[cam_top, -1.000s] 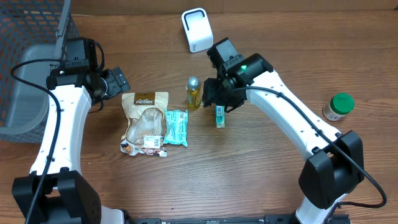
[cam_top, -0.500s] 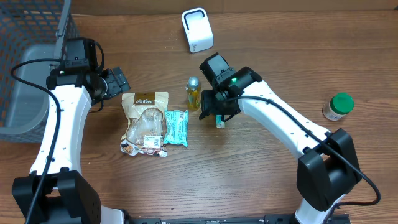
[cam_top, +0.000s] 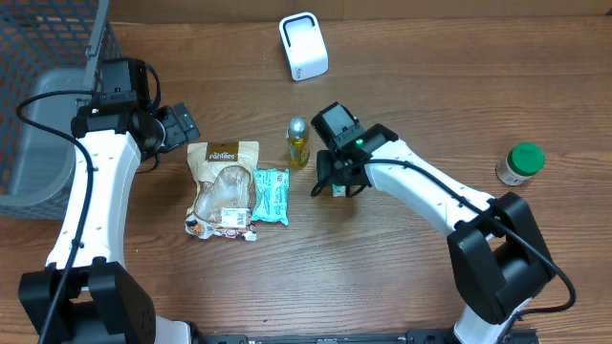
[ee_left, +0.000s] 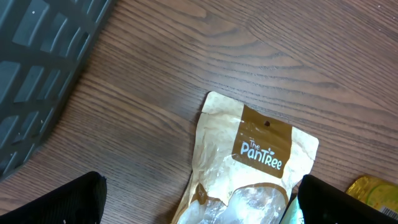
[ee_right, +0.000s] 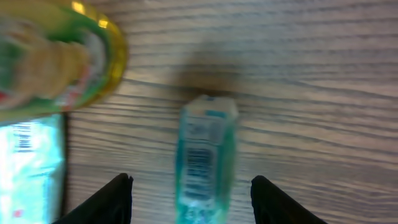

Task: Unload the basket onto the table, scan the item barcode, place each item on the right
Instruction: 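Lower the right gripper onto the Kleenex pack beside the yellow bottle, then close the right gripper on the Kleenex pack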

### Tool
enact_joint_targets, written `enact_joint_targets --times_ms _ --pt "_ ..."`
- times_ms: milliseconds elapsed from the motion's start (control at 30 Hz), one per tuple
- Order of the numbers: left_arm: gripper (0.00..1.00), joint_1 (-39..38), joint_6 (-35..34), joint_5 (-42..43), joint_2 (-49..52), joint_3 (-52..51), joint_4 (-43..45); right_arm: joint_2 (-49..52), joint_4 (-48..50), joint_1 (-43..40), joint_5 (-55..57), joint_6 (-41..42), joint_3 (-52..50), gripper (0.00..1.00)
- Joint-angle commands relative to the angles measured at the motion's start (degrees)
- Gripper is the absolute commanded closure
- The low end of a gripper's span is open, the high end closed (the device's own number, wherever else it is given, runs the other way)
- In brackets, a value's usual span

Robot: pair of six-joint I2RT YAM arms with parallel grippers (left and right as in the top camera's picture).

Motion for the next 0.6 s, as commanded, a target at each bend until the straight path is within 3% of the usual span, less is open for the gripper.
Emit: enact_joint_targets --times_ms 0,567 --pt "0.00 -0.11 0.44 0.26 -0.61 0.70 0.07 -0.94 1.88 0.00 2.82 0.44 -1.81 0.42" --pt "0.00 -0.11 0.44 0.26 -0.61 0.70 0.07 -0.11 5.44 0.02 2.82 0.42 -2.91 0.42"
